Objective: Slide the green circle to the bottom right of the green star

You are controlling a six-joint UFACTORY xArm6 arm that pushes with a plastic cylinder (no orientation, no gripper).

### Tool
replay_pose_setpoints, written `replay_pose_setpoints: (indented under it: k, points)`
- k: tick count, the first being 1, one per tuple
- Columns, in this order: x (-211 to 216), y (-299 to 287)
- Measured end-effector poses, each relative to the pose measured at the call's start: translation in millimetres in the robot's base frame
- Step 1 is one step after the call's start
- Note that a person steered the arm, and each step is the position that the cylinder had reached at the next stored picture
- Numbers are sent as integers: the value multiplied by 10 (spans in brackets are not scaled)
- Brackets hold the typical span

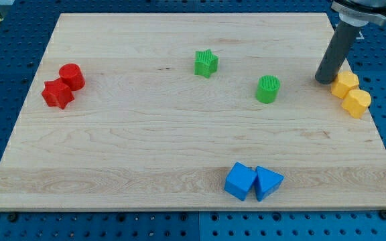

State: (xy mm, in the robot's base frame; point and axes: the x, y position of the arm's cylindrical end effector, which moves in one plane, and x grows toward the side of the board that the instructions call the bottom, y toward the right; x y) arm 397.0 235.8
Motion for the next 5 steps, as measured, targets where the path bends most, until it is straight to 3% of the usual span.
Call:
replay_pose_setpoints:
  k: [5]
  points:
    - [177, -876]
